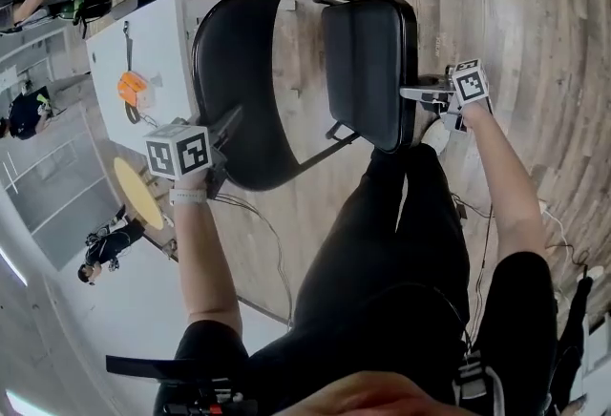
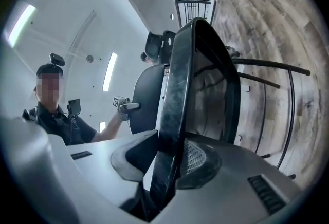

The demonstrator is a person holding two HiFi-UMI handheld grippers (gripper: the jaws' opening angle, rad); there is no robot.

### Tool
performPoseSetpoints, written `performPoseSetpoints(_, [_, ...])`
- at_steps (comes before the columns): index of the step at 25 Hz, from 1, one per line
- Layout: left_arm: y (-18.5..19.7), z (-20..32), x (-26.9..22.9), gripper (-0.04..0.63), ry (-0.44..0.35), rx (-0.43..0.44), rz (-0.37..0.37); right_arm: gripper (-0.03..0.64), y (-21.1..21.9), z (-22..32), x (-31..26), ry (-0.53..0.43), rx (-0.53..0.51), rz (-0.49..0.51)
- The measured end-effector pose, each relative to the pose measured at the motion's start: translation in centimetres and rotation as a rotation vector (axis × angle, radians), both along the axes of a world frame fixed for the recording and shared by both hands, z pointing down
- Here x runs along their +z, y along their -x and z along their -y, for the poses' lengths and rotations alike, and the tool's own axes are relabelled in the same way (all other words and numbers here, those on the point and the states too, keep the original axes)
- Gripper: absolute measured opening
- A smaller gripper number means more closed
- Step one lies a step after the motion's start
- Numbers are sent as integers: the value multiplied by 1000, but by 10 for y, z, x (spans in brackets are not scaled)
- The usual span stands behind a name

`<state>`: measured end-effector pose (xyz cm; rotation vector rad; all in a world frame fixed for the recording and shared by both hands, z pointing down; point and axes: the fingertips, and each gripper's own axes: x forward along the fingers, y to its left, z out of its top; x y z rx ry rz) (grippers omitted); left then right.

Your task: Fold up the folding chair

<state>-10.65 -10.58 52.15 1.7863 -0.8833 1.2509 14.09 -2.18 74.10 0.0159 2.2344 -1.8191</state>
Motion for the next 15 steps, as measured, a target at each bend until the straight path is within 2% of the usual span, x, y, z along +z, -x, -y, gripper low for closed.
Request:
performPoseSetpoints(4, [4,2,-11,54,-8,1,24,107,31,8,-25,-49,-28,-22])
performPoseSetpoints(10, [21,7,-21,54,-1,20,28,104,72,19,-49,-55,-26,-89])
performPoseSetpoints(15, [49,15,-26,54,-2,9,10,103,104,32,-64,-60,1,-116])
